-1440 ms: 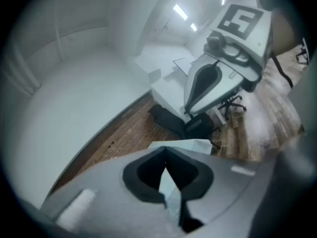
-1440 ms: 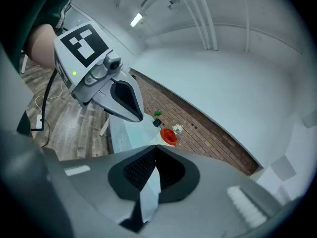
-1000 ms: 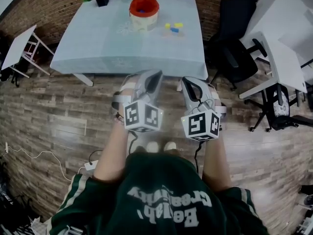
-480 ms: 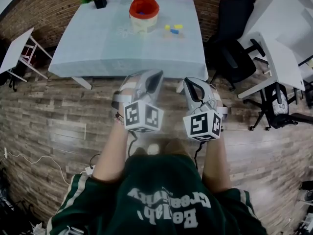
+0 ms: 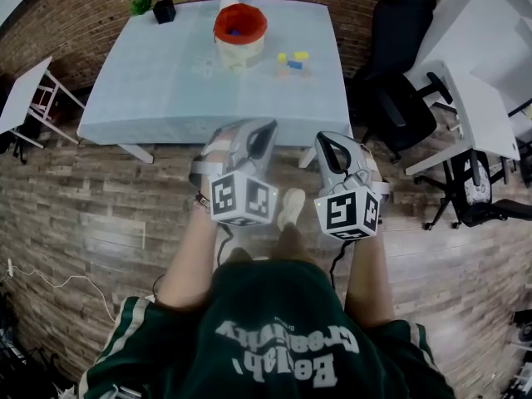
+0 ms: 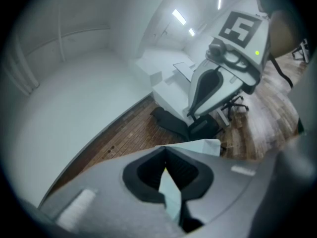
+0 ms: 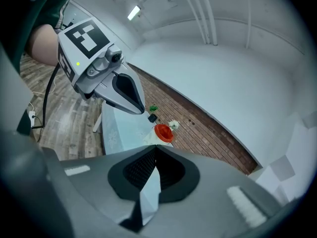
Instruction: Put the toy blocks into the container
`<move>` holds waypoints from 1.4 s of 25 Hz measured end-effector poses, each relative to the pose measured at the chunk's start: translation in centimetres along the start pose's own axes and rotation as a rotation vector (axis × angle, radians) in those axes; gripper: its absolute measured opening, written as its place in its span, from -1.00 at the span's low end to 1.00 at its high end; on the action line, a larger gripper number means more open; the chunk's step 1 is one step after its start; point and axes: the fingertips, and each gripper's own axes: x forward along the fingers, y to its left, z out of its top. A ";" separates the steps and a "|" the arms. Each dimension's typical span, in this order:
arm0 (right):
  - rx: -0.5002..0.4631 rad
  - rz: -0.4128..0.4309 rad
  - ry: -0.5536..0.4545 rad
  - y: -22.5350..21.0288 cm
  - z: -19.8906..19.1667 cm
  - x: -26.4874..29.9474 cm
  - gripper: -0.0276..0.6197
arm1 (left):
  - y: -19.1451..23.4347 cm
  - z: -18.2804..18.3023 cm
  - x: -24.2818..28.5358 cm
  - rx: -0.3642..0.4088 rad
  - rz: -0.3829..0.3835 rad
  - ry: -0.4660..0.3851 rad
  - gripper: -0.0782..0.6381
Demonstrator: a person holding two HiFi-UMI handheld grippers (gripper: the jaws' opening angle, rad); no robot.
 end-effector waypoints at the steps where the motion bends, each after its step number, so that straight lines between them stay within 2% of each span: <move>1: -0.001 0.002 -0.003 -0.6 -0.3 0.9 -0.90 | 0.4 -0.2 1.0 0.002 0.001 0.002 -0.77; 8: -0.015 0.036 -0.022 -6.1 -2.8 8.8 -0.90 | 4.3 -1.6 9.8 0.001 0.014 0.032 -0.77; 21: -0.060 0.092 -0.080 -19.8 -8.1 24.6 -0.90 | 12.2 -3.6 28.9 -0.016 0.053 0.107 -0.77; 27: -0.040 0.116 -0.114 -22.4 -9.5 28.7 -0.90 | 13.6 -4.6 33.3 -0.015 0.046 0.146 -0.77; 35: -0.010 0.142 -0.122 -23.1 -10.6 31.7 -0.90 | 14.0 -6.2 36.1 -0.012 0.013 0.182 -0.77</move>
